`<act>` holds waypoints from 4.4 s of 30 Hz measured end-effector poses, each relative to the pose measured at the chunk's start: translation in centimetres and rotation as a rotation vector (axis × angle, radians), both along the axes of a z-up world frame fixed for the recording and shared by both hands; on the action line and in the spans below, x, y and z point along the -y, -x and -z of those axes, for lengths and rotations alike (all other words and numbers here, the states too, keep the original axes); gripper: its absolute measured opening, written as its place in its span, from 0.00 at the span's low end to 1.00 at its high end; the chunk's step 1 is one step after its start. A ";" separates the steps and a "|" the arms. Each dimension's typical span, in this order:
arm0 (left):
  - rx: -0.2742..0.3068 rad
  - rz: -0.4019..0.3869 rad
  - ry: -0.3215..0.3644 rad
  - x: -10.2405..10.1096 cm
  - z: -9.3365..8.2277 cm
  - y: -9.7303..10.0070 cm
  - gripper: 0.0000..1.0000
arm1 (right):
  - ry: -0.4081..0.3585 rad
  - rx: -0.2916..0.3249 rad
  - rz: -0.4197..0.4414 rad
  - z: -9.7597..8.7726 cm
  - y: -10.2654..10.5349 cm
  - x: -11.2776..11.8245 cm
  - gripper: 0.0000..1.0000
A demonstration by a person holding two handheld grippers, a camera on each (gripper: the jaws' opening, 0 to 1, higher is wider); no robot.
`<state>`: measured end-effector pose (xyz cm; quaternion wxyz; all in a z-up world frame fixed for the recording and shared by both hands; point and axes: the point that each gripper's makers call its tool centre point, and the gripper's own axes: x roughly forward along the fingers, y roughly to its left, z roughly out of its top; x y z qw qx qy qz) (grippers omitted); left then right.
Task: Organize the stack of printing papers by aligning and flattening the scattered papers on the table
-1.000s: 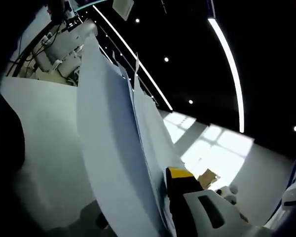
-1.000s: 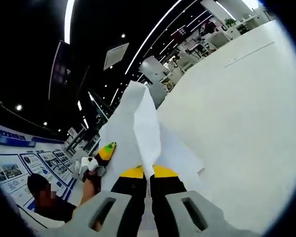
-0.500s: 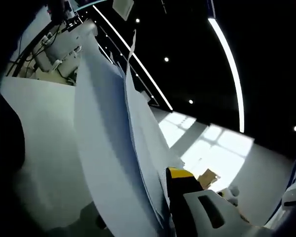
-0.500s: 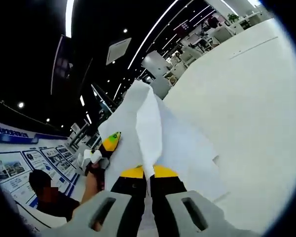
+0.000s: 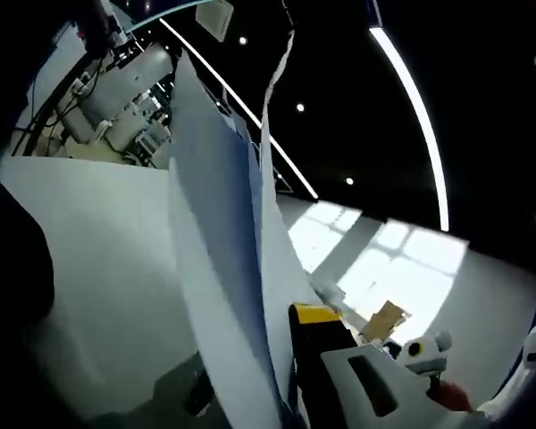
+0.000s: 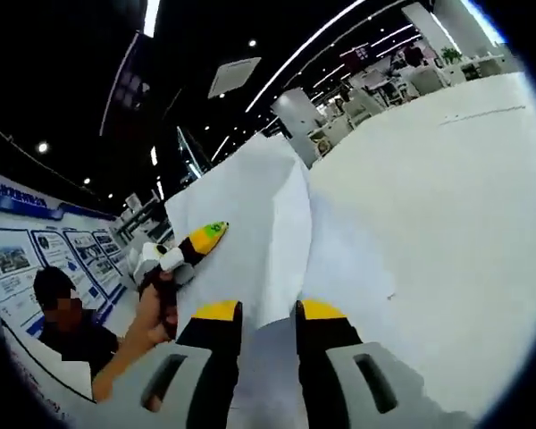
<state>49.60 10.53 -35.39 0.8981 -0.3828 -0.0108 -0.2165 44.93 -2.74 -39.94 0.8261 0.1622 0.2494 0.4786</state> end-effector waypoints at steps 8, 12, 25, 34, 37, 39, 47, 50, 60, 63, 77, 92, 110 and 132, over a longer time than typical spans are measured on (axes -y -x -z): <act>-0.002 0.001 0.003 -0.2 0.0 0.0 0.06 | 0.014 0.025 0.044 -0.4 -0.6 0.6 0.35; 0.000 0.001 0.004 -0.3 0.0 0.1 0.06 | 0.008 0.044 0.049 -1.2 -0.8 0.9 0.36; 0.004 0.004 0.010 -0.3 -0.1 0.2 0.06 | 0.014 0.190 -0.048 -5.1 -1.1 -2.7 0.40; 0.014 0.015 0.002 -0.2 -0.2 0.3 0.06 | 0.042 0.148 0.003 -3.4 -2.6 -2.0 0.43; 0.019 0.019 0.029 -0.3 -0.4 0.4 0.06 | 0.012 0.162 -0.041 -4.6 -1.7 -3.5 0.46; 0.021 0.017 0.041 -0.5 -0.4 0.4 0.06 | 0.023 0.177 -0.056 -4.6 -1.6 -4.2 0.47; 0.023 0.014 0.059 -0.6 -0.6 0.4 0.06 | -0.055 0.193 -0.107 -7.4 0.1 -4.8 0.47; 0.020 0.013 0.058 -0.7 -0.5 0.3 0.06 | -0.102 0.200 -0.160 -8.8 1.6 -5.6 0.46; 0.031 0.032 0.068 -0.3 -0.8 0.5 0.06 | 0.062 0.152 -0.111 -3.4 -1.3 -4.9 0.51; 0.041 0.051 0.064 0.2 -1.0 0.8 0.06 | 0.064 0.124 -0.068 -1.9 -2.8 -4.0 0.51; 0.066 0.071 0.102 -0.2 -1.6 0.7 0.06 | 0.075 0.168 -0.005 -2.7 -4.2 -0.8 0.61; 0.132 0.305 -0.081 7.7 -8.1 -0.4 0.06 | -0.003 0.290 0.074 -8.4 -6.6 8.8 0.68; 0.285 0.661 -0.153 18.5 -13.6 -0.5 0.06 | -0.352 0.221 -0.329 -15.4 -6.2 12.5 0.54; 0.450 0.622 -0.351 22.0 -13.6 -0.5 0.13 | -0.376 0.315 -0.490 -18.0 -3.8 12.2 0.00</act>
